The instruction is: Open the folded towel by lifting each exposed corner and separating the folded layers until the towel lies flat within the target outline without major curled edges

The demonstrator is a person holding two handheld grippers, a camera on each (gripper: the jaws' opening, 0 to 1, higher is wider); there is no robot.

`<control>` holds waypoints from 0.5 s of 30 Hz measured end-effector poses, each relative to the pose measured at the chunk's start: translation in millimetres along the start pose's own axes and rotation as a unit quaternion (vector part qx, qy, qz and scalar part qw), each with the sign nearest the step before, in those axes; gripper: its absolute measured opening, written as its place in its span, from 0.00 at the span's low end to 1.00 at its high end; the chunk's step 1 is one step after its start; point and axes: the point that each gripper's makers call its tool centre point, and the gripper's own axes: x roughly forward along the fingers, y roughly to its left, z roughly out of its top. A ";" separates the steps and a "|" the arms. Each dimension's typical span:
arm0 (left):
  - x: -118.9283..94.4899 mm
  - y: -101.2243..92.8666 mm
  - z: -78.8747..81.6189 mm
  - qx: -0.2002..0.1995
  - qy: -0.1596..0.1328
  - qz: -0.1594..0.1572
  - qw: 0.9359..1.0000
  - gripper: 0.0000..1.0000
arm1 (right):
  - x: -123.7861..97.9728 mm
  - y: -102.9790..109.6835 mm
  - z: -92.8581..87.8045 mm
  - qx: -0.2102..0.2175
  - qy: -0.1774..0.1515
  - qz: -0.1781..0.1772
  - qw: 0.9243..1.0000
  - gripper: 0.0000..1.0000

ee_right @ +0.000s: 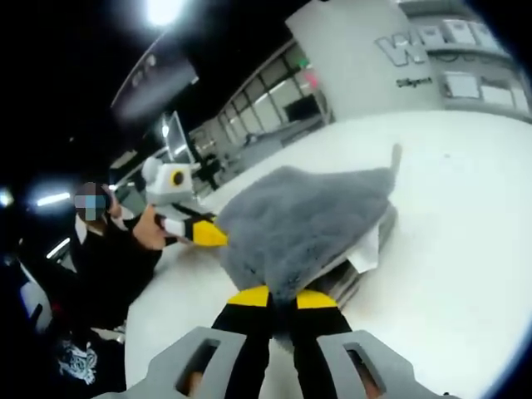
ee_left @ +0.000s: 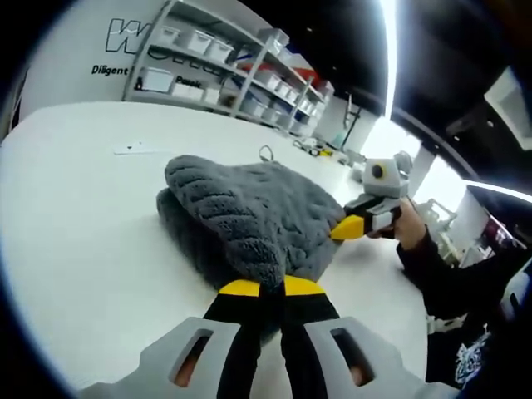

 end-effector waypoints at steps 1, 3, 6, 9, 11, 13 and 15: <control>-0.1 -0.3 -0.1 0.001 0.000 0.000 1.000 0.03 | -0.1 0.1 -0.3 0.000 -0.001 0.000 1.000 0.03; -0.5 -0.5 -0.4 0.003 0.001 0.000 1.000 0.03 | -0.2 0.3 -0.9 0.001 -0.001 0.000 1.000 0.03; -1.2 -0.7 -0.9 0.004 0.002 -0.001 1.000 0.03 | -0.4 0.4 -1.2 0.001 -0.001 0.000 1.000 0.03; -2.0 -0.6 -1.5 0.002 0.002 -0.003 1.000 0.04 | -0.7 1.8 -1.8 0.001 -0.001 0.000 1.000 0.03; -2.3 -0.7 -1.9 0.001 0.003 -0.005 1.000 0.03 | -0.7 3.1 -2.5 -0.002 0.000 -0.001 1.000 0.03; -3.1 -0.5 -2.2 0.002 0.005 -0.006 1.000 0.03 | -0.6 3.9 -3.3 -0.005 0.001 -0.001 1.000 0.03; -3.4 -0.5 -2.4 0.002 0.006 -0.007 1.000 0.03 | -0.5 4.0 -3.4 -0.005 0.001 0.000 1.000 0.03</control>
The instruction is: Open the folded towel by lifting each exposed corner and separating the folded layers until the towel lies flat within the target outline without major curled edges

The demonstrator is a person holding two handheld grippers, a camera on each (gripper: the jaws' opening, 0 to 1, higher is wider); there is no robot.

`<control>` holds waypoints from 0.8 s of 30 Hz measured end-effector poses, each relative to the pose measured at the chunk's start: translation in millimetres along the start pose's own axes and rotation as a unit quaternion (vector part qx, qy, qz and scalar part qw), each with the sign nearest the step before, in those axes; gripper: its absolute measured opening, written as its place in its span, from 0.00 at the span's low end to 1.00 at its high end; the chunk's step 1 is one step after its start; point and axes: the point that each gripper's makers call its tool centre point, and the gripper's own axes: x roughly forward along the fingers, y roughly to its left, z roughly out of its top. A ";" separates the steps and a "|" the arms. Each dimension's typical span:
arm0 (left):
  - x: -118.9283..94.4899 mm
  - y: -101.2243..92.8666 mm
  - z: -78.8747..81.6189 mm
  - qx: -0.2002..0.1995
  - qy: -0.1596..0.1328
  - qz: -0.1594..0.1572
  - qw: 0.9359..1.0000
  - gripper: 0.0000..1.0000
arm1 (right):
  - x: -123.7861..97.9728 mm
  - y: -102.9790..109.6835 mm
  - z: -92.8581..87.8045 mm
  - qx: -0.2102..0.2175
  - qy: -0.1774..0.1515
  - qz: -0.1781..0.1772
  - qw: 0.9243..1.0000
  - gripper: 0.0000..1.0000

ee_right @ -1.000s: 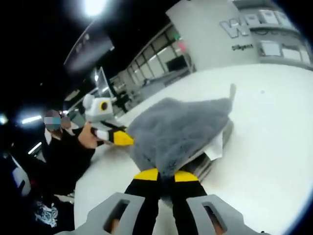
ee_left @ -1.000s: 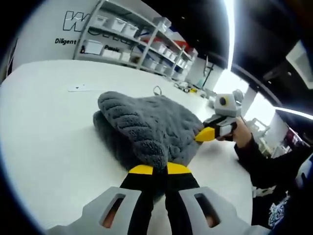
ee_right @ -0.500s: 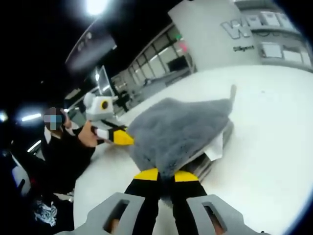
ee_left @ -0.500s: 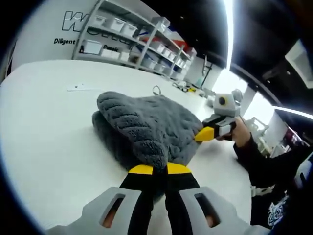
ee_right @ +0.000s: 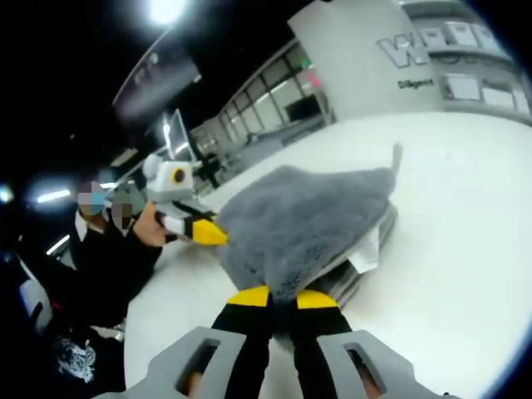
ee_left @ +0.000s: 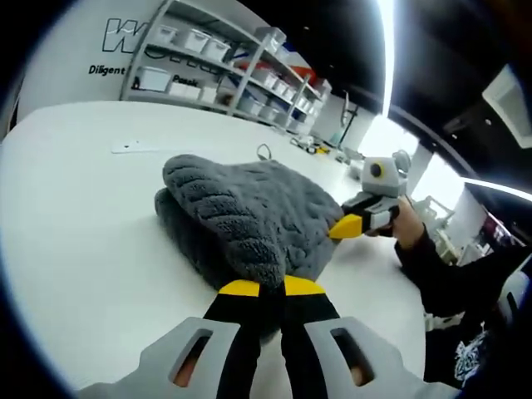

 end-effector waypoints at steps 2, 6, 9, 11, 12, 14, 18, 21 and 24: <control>-0.2 2.5 1.4 0.000 0.000 0.000 1.000 0.03 | 0.1 -0.5 -0.2 0.002 0.000 0.001 1.000 0.03; -0.2 2.7 1.1 0.000 0.000 0.001 1.000 0.03 | 0.2 -0.3 -0.3 0.001 0.000 0.000 1.000 0.03; -0.3 2.6 1.0 -0.001 0.000 0.000 1.000 0.03 | 0.2 0.0 -0.7 0.002 -0.001 0.000 1.000 0.03; -0.1 2.0 0.7 0.000 0.000 0.001 1.000 0.03 | 0.4 0.2 -0.8 0.001 -0.001 0.000 1.000 0.03; 0.0 1.9 0.8 0.000 0.000 0.001 1.000 0.03 | 0.4 0.2 -0.9 0.001 -0.001 -0.001 1.000 0.03; 0.0 1.5 0.5 0.000 0.000 0.001 1.000 0.03 | 0.4 0.1 -0.7 0.001 -0.001 -0.001 1.000 0.03; -0.5 0.5 -0.5 -0.002 0.004 -0.002 1.000 0.03 | 0.4 0.8 -1.1 0.003 0.001 -0.001 1.000 0.03; -0.9 -0.3 -1.2 -0.004 0.005 -0.003 1.000 0.03 | 0.3 1.4 -1.5 0.003 0.001 0.000 1.000 0.03; -0.6 -0.4 -1.0 -0.006 0.005 -0.003 1.000 0.03 | 0.4 1.0 -1.6 0.005 0.001 0.000 1.000 0.03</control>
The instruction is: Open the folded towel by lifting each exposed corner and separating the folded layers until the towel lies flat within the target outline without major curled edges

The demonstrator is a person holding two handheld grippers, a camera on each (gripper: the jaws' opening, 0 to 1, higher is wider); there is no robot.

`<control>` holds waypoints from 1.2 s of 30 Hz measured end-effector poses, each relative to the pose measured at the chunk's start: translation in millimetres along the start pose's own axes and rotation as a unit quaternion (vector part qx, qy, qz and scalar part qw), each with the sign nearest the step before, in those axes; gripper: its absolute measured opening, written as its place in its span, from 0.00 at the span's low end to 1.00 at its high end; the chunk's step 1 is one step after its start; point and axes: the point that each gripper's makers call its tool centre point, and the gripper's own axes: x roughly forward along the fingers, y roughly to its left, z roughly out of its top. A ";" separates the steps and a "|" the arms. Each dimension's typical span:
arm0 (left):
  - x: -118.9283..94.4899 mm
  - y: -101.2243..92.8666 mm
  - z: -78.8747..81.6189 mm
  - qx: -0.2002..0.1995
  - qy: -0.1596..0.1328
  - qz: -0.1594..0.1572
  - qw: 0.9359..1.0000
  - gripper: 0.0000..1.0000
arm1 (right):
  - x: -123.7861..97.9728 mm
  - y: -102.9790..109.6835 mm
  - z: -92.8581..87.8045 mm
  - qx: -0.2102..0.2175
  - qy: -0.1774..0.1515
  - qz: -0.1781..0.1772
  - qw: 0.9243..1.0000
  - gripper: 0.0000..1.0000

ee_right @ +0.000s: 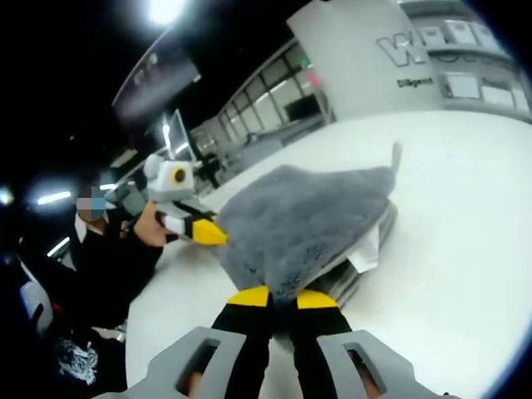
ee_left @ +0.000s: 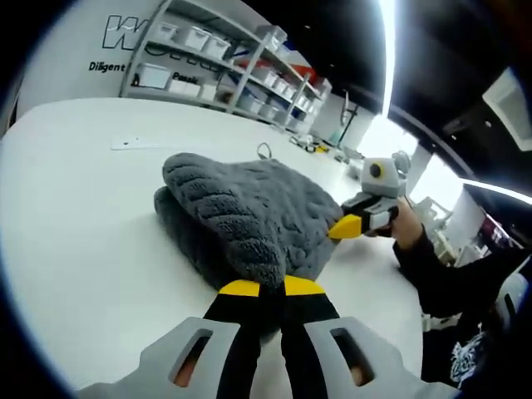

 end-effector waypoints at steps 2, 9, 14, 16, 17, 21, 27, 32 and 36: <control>0.0 -0.4 -0.3 -0.001 0.000 0.000 1.000 0.03 | -0.1 0.0 0.0 0.000 0.000 -0.001 1.000 0.03; 0.3 0.2 0.1 -0.001 0.000 0.000 1.000 0.04 | -0.1 -0.4 0.0 0.001 0.000 -0.001 1.000 0.03; 0.7 1.2 0.9 -0.001 0.000 0.000 1.000 0.04 | 0.0 -0.3 0.1 0.001 0.000 -0.001 1.000 0.03; 0.8 0.6 0.5 -0.001 0.001 0.000 1.000 0.03 | 0.0 0.1 -0.2 0.001 0.000 -0.001 1.000 0.03; 0.7 0.4 0.3 -0.001 0.001 0.000 1.000 0.03 | -0.1 0.1 -0.2 0.001 0.000 -0.001 1.000 0.03; 0.4 -0.1 -0.2 -0.002 0.002 -0.001 1.000 0.03 | -0.1 -0.1 -0.5 0.001 0.001 -0.001 1.000 0.03; 0.7 0.5 -0.1 -0.002 0.001 0.000 1.000 0.04 | -0.4 -0.3 -0.5 0.000 0.001 -0.001 1.000 0.03; 1.6 -0.4 1.4 0.037 -0.007 0.004 0.999 0.07 | -0.7 -3.0 0.6 -0.006 -0.006 -0.006 1.000 0.07; -4.7 -4.3 12.4 0.087 -0.038 0.017 0.995 0.19 | -3.6 -6.6 1.4 -0.038 -0.012 -0.019 0.999 0.23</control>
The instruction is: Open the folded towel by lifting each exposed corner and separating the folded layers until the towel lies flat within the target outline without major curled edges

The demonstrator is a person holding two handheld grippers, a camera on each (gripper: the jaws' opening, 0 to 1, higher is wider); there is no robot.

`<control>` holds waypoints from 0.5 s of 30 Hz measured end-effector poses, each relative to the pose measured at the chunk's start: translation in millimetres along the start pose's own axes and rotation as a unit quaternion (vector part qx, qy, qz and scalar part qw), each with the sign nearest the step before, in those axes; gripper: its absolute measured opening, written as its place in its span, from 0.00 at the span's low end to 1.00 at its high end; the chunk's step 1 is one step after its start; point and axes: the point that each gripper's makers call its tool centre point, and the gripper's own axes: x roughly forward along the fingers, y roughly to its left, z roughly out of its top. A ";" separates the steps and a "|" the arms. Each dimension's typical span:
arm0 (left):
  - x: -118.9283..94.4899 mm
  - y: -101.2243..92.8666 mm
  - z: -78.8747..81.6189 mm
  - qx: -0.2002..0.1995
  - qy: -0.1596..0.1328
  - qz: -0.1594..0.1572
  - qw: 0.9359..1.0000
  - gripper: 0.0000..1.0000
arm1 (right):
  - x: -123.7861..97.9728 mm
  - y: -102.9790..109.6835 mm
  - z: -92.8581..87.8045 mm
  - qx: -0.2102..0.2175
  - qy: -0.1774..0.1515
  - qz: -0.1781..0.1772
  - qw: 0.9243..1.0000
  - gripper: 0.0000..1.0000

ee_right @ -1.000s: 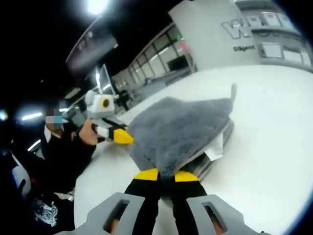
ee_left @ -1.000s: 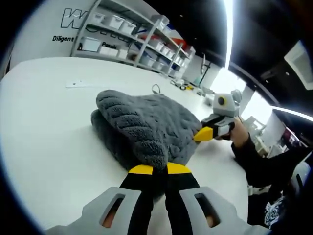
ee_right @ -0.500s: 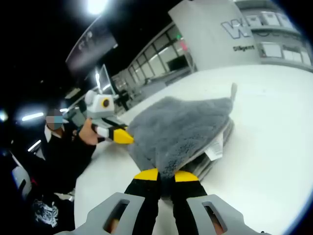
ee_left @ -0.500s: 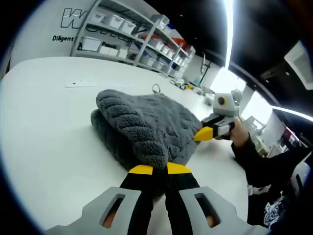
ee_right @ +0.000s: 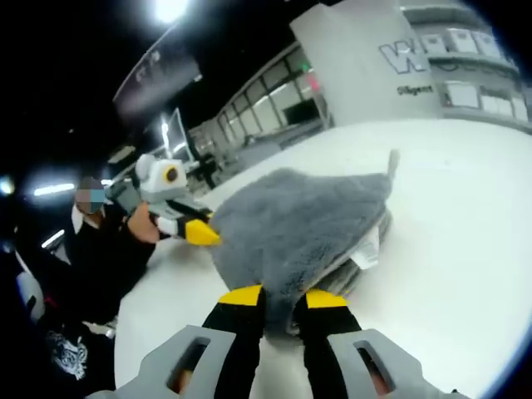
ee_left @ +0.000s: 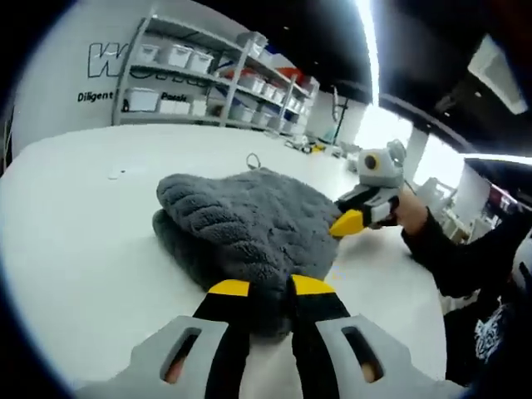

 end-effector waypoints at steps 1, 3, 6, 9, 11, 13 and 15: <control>-1.8 -2.6 3.8 0.000 -0.010 -0.004 1.000 0.27 | -1.5 -0.4 0.6 -0.005 -0.001 -0.001 1.000 0.28; -5.2 -5.5 11.6 0.005 -0.030 -0.013 0.999 0.39 | -3.7 -2.6 3.4 -0.017 -0.007 -0.007 1.000 0.49; -5.4 -17.1 12.9 0.023 -0.043 -0.017 0.999 0.63 | -1.6 -7.3 -6.5 -0.035 0.012 -0.019 0.999 0.99; -9.1 -18.0 21.0 0.051 -0.073 -0.006 0.996 0.97 | -1.7 -6.7 -11.1 -0.056 0.025 -0.020 0.998 1.00; -12.4 -13.3 20.4 0.072 -0.065 0.010 0.995 1.00 | -3.5 -4.4 -2.9 -0.059 0.010 -0.017 0.998 1.00; -15.7 1.1 20.8 0.085 -0.060 0.050 0.993 1.00 | -7.1 -11.1 13.6 -0.078 -0.026 -0.038 0.996 1.00; -22.0 23.7 23.7 0.088 -0.061 0.107 0.989 1.00 | -13.8 -22.7 24.0 -0.085 -0.044 -0.072 0.993 1.00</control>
